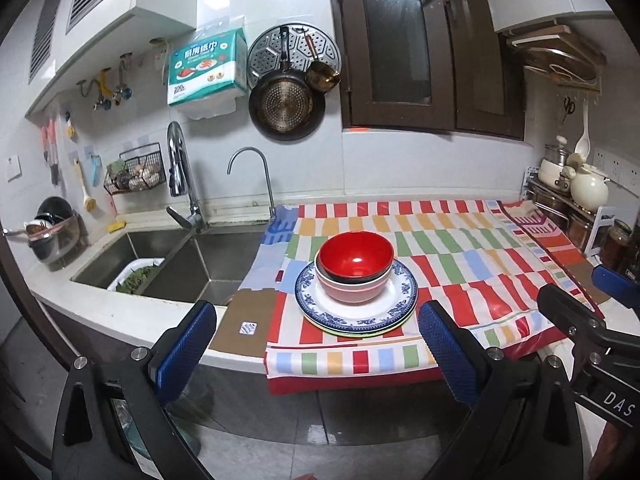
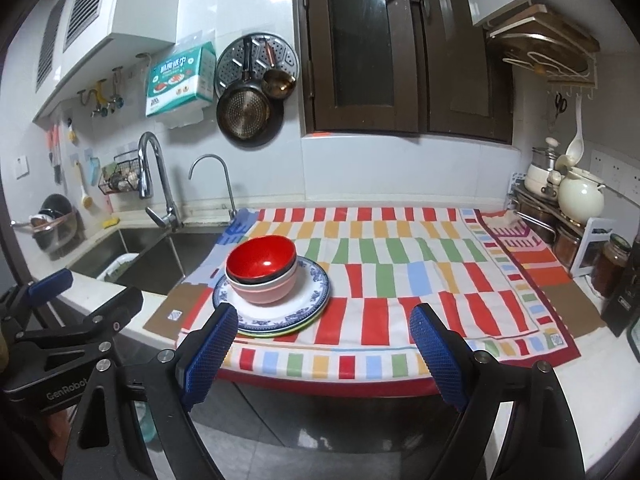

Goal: Organize plates and bowls

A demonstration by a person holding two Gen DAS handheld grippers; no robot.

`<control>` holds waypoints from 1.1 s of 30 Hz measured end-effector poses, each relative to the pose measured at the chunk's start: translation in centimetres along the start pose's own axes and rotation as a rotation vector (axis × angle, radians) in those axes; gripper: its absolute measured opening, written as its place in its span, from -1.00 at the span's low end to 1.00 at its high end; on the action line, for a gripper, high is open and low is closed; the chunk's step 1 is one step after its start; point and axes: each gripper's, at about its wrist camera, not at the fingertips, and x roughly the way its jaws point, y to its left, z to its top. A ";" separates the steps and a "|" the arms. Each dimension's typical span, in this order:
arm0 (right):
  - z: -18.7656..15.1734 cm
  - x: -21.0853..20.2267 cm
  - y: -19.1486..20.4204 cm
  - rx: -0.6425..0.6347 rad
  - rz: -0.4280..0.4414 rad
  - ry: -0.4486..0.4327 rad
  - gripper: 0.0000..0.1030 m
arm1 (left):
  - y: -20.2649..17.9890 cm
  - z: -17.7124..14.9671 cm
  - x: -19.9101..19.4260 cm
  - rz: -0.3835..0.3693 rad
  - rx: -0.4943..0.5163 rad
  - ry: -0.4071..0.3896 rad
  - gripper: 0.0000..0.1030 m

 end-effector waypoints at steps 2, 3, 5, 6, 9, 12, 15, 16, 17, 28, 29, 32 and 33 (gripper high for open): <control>0.0 -0.8 0.3 0.003 -0.010 -0.010 0.72 | 0.0 0.0 -0.3 0.001 0.010 -0.009 1.00; 0.0 -1.0 0.4 0.005 -0.015 -0.012 0.72 | 0.1 0.0 -0.6 0.001 0.014 -0.015 1.00; -0.1 -1.5 0.5 0.009 -0.027 -0.018 0.72 | 0.1 -0.1 -0.9 -0.001 0.020 -0.021 1.00; -0.2 -1.8 0.6 0.008 -0.038 -0.022 0.72 | 0.2 -0.1 -1.1 -0.006 0.023 -0.022 1.00; -0.3 -2.3 0.6 0.020 -0.044 -0.025 0.72 | 0.4 -0.1 -1.5 -0.009 0.020 -0.027 1.00; -0.3 -2.8 0.7 0.022 -0.056 -0.035 0.72 | 0.5 -0.1 -2.0 -0.009 0.022 -0.034 1.00; -0.3 -3.3 0.8 0.022 -0.057 -0.043 0.72 | 0.6 -0.1 -2.4 -0.007 0.021 -0.041 1.00; -0.2 -3.4 0.8 0.023 -0.058 -0.045 0.72 | 0.6 -0.1 -2.5 -0.007 0.022 -0.042 1.00; -0.2 -3.4 0.8 0.023 -0.056 -0.046 0.72 | 0.7 0.0 -2.5 -0.009 0.020 -0.043 1.00; 0.0 -4.1 1.2 0.012 -0.061 -0.062 0.72 | 0.9 0.3 -2.9 -0.014 0.017 -0.059 1.00; 0.0 -4.1 1.2 0.012 -0.061 -0.064 0.72 | 0.9 0.3 -2.9 -0.015 0.017 -0.060 1.00; 0.1 -4.2 1.2 0.011 -0.063 -0.065 0.72 | 0.9 0.5 -2.8 -0.014 0.017 -0.063 1.00; 0.1 -4.2 1.1 0.010 -0.063 -0.066 0.72 | 1.0 0.5 -2.8 -0.014 0.019 -0.063 1.00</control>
